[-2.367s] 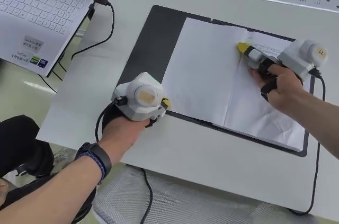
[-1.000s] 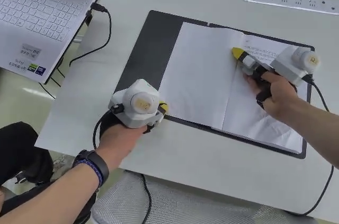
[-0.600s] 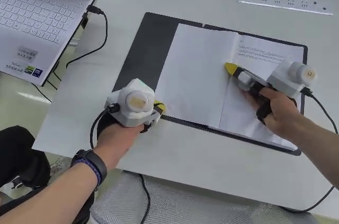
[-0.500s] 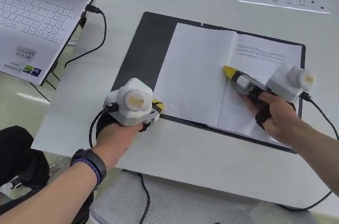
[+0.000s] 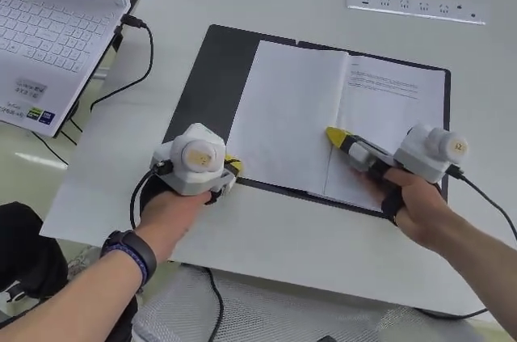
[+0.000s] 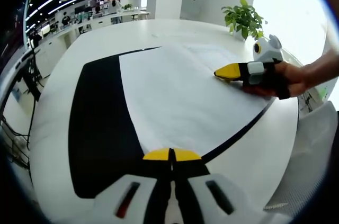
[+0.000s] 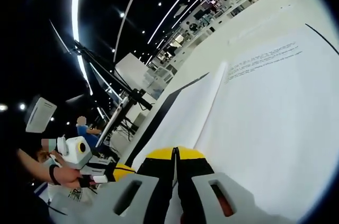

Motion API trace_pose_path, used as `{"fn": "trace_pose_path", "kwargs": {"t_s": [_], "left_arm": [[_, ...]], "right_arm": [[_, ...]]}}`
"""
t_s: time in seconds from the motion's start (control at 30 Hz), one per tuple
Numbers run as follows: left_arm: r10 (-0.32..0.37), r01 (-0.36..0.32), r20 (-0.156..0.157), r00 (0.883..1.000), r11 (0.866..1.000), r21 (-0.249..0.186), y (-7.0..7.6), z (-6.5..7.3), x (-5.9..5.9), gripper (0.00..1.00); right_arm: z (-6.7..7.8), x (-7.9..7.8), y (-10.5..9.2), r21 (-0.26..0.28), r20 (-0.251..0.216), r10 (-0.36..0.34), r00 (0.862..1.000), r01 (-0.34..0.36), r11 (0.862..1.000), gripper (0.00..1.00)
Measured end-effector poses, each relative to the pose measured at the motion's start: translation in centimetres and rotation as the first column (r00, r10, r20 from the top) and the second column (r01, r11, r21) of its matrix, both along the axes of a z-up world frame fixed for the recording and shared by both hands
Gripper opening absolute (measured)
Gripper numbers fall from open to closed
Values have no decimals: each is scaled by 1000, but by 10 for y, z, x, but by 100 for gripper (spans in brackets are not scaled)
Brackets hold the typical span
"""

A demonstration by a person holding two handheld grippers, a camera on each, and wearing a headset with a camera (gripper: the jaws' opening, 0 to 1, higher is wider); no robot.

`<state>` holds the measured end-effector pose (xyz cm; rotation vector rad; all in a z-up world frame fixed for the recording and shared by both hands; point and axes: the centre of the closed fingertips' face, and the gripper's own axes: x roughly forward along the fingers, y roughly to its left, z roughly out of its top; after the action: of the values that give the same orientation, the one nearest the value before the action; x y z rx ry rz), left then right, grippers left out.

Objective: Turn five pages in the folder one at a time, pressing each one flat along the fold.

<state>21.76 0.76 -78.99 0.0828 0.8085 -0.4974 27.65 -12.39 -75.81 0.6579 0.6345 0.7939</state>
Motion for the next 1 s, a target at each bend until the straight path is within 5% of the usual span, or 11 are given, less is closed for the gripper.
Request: {"fn": "trace_pose_path", "kwargs": {"t_s": [0.37,1.0], "left_arm": [[0,0,-4,1000,1000,-9,1,-1,0,0],[-13,13,-2,1000,1000,-10,1,0,0,0]], "right_arm": [[-4,-35,4,-14,-15,50,999,-50,999,0],[-17,-64,1,-52,-41,91,995,-94,994,0]]}}
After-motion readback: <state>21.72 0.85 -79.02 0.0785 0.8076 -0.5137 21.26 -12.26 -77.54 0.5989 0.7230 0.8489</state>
